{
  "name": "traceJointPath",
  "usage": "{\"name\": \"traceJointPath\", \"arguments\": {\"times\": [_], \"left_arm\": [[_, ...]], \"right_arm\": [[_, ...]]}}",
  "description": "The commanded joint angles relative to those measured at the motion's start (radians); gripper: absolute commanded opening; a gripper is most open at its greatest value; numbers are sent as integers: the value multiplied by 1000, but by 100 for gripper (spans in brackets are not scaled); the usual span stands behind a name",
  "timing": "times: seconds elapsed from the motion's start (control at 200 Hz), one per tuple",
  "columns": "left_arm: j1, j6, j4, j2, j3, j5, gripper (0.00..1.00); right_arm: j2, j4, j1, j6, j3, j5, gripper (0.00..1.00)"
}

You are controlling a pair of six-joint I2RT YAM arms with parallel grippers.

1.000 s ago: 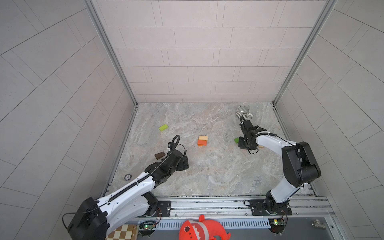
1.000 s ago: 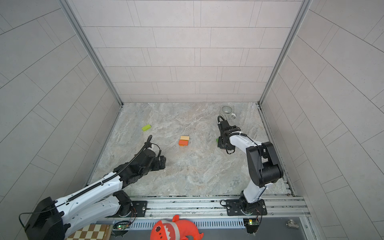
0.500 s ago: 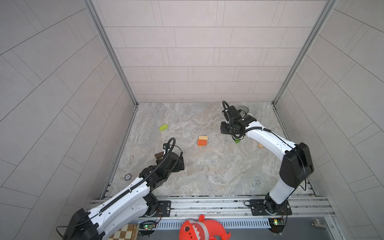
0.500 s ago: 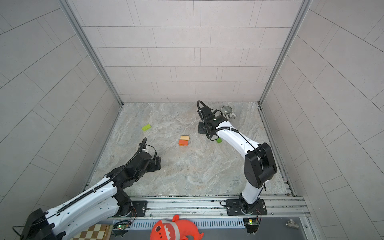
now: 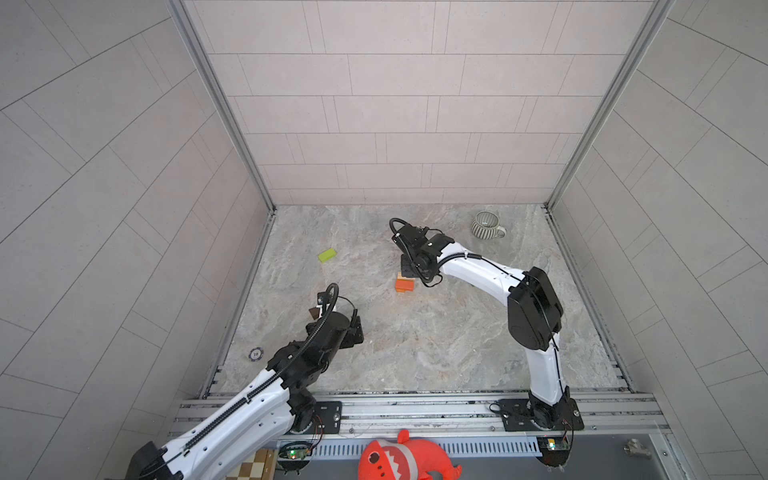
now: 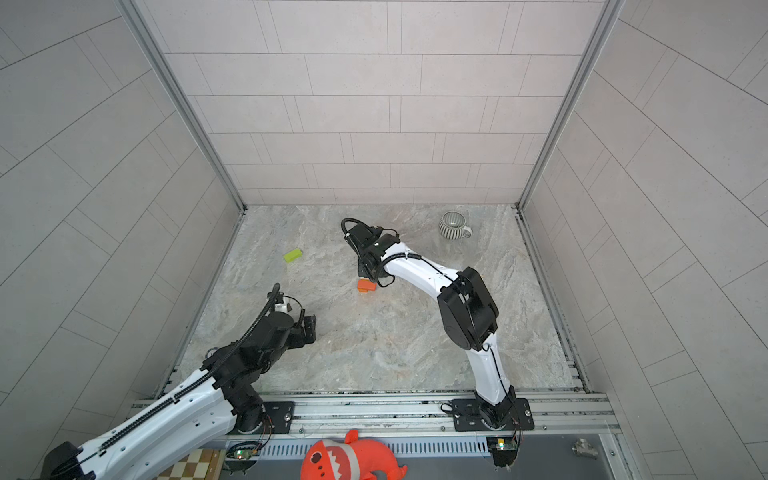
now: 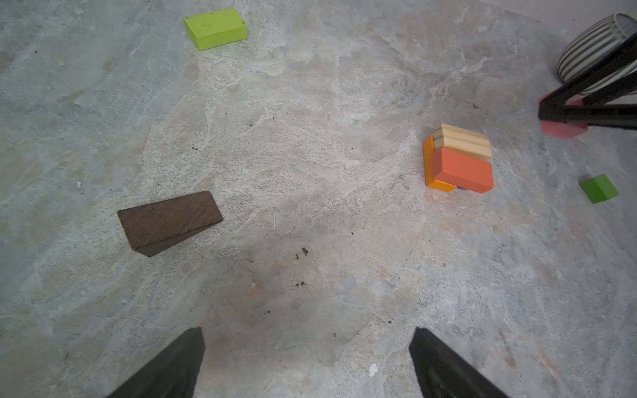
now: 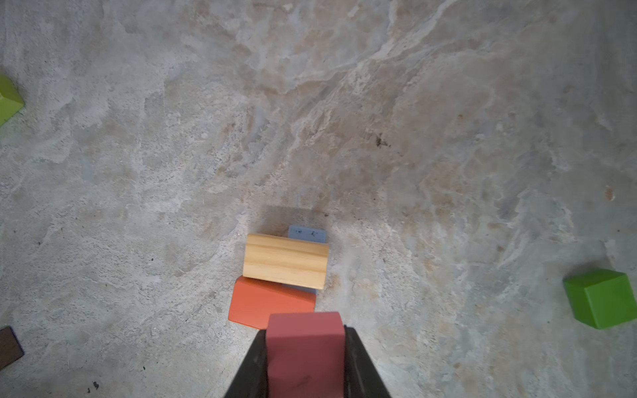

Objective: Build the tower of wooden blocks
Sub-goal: 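Lift the pink cube with right gripper and carry it over the stack, then lower the pink cube onto the stack top and open right gripper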

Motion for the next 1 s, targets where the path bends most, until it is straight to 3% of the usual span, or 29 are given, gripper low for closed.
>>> {"name": "traceJointPath", "arguments": {"times": [0.0, 0.315, 0.996], "left_arm": [[4, -6, -3, -8, -7, -18, 100], [5, -2, -3, -11, -7, -10, 100], [6, 1, -6, -14, -7, -8, 100]], "right_arm": [[37, -44, 17, 49, 60, 61, 19], [161, -50, 32, 68, 164, 31, 20], [225, -82, 29, 47, 221, 47, 20]]}}
